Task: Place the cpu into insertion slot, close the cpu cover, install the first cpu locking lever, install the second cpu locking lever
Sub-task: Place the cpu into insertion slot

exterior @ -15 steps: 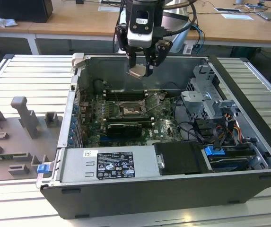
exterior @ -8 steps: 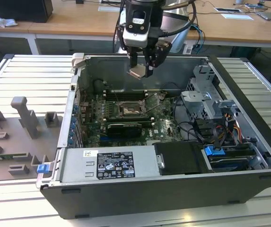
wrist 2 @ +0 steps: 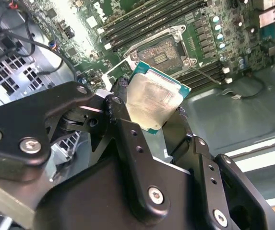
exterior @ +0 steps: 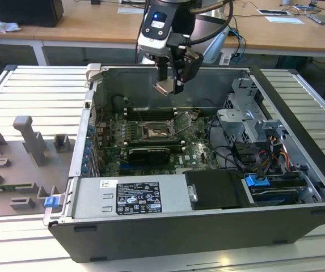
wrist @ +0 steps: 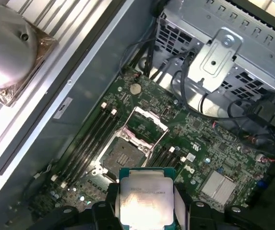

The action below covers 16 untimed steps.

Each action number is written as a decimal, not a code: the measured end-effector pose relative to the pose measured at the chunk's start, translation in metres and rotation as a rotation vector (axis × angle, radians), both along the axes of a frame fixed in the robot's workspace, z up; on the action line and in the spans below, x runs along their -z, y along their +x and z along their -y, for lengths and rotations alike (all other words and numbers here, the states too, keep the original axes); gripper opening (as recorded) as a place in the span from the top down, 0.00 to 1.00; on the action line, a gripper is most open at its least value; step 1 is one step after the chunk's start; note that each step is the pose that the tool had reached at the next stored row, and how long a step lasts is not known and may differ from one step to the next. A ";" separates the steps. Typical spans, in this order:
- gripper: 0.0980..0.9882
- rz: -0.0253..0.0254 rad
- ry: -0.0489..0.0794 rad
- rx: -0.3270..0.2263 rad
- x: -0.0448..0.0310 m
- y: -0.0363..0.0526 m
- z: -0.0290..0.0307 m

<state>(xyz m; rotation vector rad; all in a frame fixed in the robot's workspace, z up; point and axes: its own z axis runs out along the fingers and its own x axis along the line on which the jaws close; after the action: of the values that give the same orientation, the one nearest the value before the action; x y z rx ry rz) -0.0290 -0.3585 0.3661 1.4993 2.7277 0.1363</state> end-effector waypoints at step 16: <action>0.51 0.0000 0.000 0.250 0.0012 0.0000 0.0000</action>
<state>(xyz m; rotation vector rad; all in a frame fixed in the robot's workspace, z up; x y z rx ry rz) -0.0290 -0.3585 0.3649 1.8211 2.5113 0.1298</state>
